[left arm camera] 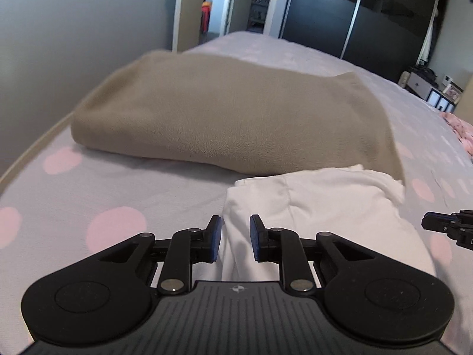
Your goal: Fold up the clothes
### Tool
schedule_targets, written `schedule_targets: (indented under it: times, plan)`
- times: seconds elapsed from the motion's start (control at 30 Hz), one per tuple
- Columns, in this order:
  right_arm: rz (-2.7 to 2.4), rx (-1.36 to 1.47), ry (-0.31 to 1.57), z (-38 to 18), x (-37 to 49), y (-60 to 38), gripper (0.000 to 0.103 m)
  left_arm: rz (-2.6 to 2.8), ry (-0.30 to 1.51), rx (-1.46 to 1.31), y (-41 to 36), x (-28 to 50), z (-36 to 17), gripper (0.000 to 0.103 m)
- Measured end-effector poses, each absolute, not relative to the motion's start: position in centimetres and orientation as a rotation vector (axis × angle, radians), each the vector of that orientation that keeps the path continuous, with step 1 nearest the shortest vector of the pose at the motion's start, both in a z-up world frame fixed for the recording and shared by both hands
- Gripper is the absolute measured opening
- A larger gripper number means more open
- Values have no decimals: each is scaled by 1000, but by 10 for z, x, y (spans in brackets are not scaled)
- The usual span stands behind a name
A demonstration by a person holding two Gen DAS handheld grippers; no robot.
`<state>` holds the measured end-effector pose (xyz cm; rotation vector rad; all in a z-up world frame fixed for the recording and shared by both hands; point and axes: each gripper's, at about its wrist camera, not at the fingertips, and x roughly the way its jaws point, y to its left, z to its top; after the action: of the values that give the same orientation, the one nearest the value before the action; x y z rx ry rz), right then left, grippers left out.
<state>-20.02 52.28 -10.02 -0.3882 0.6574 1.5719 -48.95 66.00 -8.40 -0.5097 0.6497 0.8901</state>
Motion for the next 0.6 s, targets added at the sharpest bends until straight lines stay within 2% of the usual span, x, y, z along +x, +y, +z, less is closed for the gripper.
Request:
schedule_targets:
  times: [0.23, 0.33, 0.6]
  plan:
    - [1673, -403, 648, -93, -240, 476, 16, 787, 719, -433, 602, -513, -71, 18]
    - [1679, -421, 648, -95, -255, 462, 20, 756, 758, -430, 581, -522, -80, 18]
    - [1665, -494, 638, -117, -290, 438, 20, 772, 868, -431, 570, -533, -115, 19]
